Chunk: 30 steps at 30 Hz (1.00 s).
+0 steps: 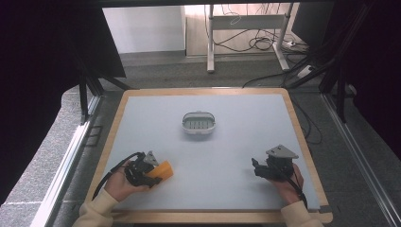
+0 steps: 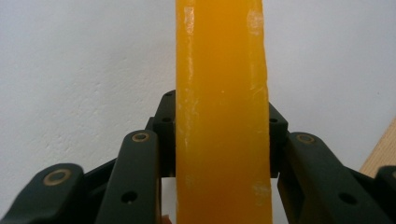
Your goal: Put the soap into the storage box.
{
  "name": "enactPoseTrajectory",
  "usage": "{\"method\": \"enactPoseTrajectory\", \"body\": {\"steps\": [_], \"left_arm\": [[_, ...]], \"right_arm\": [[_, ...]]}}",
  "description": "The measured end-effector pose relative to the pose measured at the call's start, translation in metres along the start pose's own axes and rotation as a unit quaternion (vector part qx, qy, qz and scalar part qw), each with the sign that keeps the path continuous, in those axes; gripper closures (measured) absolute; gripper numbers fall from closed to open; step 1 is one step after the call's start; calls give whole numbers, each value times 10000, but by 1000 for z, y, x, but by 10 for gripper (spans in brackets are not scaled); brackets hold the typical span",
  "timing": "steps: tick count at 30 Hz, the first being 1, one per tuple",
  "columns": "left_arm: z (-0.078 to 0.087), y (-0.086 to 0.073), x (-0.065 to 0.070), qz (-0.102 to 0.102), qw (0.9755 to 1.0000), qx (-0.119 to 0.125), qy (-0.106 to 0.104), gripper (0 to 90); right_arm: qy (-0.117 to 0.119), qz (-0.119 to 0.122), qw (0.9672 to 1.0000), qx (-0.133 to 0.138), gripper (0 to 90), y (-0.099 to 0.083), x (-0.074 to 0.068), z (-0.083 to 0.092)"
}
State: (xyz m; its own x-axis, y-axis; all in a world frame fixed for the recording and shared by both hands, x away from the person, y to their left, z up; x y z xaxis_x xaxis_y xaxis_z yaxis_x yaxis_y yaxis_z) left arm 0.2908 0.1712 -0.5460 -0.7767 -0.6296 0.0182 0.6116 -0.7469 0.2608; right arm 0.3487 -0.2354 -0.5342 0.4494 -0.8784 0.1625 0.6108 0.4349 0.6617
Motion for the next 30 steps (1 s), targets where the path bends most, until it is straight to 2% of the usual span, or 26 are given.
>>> {"method": "enactPoseTrajectory", "body": {"steps": [16, 30], "left_arm": [[1, 1, 0, -4, 10000, 74, -15, 619], [7, 1, -3, 21, 9996, 273, -69, 620]], "right_arm": [[-11, 4, 10000, 3, 162, 0, 0, 1], [-31, -5, 10000, 3, 162, 0, 1, 1]]}}
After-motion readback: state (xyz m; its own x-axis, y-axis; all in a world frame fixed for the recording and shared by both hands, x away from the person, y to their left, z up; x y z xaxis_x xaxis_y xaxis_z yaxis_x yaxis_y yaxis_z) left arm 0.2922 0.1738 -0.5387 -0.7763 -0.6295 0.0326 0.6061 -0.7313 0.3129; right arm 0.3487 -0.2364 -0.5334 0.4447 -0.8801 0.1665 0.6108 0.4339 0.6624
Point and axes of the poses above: each handheld gripper's, and its own axes: z roughly backward along the jaws, y roughly out of its top, x roughly to its right, the point moved 5 cm from there along -z, roughly forward along the jaws, and after that the axes turned 11 degrees about -x, right-handed, at the moved point
